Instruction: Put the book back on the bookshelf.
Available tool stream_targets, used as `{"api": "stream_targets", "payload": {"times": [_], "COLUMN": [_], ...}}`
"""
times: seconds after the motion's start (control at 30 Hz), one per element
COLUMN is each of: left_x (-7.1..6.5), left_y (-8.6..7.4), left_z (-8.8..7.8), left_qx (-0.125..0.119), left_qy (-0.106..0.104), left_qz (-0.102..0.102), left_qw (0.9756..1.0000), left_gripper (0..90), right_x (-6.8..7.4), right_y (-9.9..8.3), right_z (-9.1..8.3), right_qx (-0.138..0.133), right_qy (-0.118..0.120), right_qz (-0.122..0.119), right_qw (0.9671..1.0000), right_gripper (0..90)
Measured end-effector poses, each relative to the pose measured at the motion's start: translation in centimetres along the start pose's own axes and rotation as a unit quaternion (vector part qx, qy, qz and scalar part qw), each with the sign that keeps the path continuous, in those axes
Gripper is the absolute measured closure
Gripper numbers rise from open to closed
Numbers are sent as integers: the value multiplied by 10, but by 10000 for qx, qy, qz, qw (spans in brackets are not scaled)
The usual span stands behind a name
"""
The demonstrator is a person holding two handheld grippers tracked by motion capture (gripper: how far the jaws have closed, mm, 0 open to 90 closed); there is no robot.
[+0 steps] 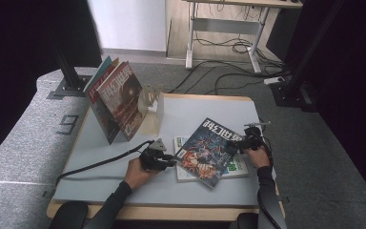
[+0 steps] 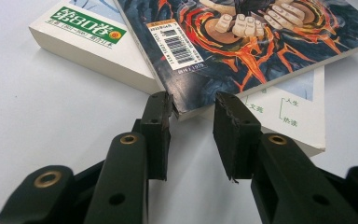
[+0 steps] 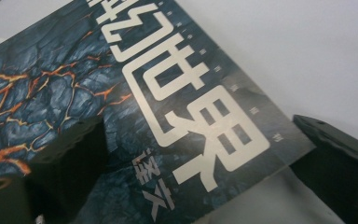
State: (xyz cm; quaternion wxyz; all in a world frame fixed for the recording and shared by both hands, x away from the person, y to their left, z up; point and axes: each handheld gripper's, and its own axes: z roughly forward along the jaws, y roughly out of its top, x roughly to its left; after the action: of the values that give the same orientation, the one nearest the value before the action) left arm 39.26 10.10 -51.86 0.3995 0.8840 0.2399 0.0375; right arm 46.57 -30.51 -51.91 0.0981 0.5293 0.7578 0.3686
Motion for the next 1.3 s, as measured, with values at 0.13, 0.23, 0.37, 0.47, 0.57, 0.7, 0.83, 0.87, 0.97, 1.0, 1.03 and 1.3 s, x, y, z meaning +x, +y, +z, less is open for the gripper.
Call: {"api": "stream_targets", "payload": {"times": [0.13,0.23,0.37,0.47,0.57,0.7,0.83,0.87,0.97,1.0,1.03,1.3], "left_x": [0,0,-2,-3,-4,-3,-2,-1,2,5,6,11], "left_y": [0,0,-1,-1,-1,1,5,6,9,10,10,11], "left_z": [0,0,0,-2,-3,-6,-13,-14,-16,-15,-14,-6], "left_qx": [-1,1,54,113,141,124,-71,-124,-190,-203,-216,-246], "left_qy": [-3,3,3,11,-18,-103,-53,-61,-100,-127,-146,-307], "left_qz": [-14,-19,-12,8,6,-7,4,-29,-110,-177,-208,-452], "left_qw": [10000,10000,10000,9999,9999,9999,10000,9999,9997,9996,9994,9982], "left_gripper": [658,657,631,631,609,571,481,466,413,405,396,388], "right_x": [4,9,12,14,16,23,30,31,38,40,43,59], "right_y": [3,7,9,11,12,14,16,17,20,21,22,29], "right_z": [-6,-11,-20,-28,-33,-39,-45,-47,-52,-53,-56,-70], "right_qx": [-49,-82,-153,-263,-347,-474,-578,-600,-660,-675,-704,-920], "right_qy": [-214,-474,-656,-671,-687,-644,-611,-606,-587,-588,-577,-573], "right_qz": [-47,-140,-258,-294,-340,-419,-579,-606,-738,-770,-839,-1115], "right_qw": [9997,9987,9974,9970,9965,9959,9948,9945,9934,9930,9923,9878], "right_gripper": [146,264,454,630,729,784,799,801,807,808,810,814]}}
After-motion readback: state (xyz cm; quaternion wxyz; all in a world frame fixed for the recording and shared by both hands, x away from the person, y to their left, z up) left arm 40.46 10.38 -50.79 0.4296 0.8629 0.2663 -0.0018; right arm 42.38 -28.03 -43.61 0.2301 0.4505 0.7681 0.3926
